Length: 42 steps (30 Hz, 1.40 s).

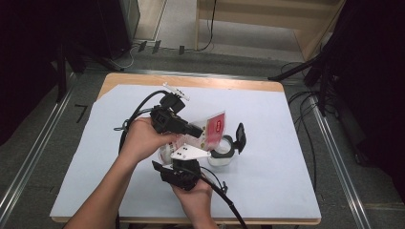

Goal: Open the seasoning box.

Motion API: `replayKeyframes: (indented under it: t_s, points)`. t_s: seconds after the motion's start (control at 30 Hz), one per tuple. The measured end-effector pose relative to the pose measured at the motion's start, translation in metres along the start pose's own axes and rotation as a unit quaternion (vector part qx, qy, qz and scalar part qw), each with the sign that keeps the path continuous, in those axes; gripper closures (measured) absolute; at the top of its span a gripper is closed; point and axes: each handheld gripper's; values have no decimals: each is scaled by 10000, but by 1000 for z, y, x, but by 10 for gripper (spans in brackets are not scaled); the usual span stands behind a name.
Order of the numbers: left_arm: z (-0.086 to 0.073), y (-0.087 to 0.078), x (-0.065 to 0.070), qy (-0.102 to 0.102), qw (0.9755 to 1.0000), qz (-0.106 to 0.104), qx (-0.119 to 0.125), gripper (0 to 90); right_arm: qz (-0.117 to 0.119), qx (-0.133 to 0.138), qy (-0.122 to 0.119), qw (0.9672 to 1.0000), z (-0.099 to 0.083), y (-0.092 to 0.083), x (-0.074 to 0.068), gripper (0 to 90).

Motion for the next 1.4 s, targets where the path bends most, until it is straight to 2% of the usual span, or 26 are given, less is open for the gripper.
replayKeyframes:
  t_s: [0.27, 0.4, 1.4]
  points:
    - [-1, -1, -2, 42, 10000, -34, -25, 831, -14, -50, -50, 10000, 0, 0, 0, 626]
    - [0, -1, -6, -8, 10000, -73, -5, 832, -27, -80, -74, 9999, 1, 2, 0, 627]
    - [0, 0, -6, 30, 10000, -58, -13, 831, -39, -81, -123, 9999, 1, 1, 0, 627]
Point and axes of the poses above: each handheld gripper's, and its own axes: y roughly forward along the jaws, z roughly out of its top, x roughly to its right
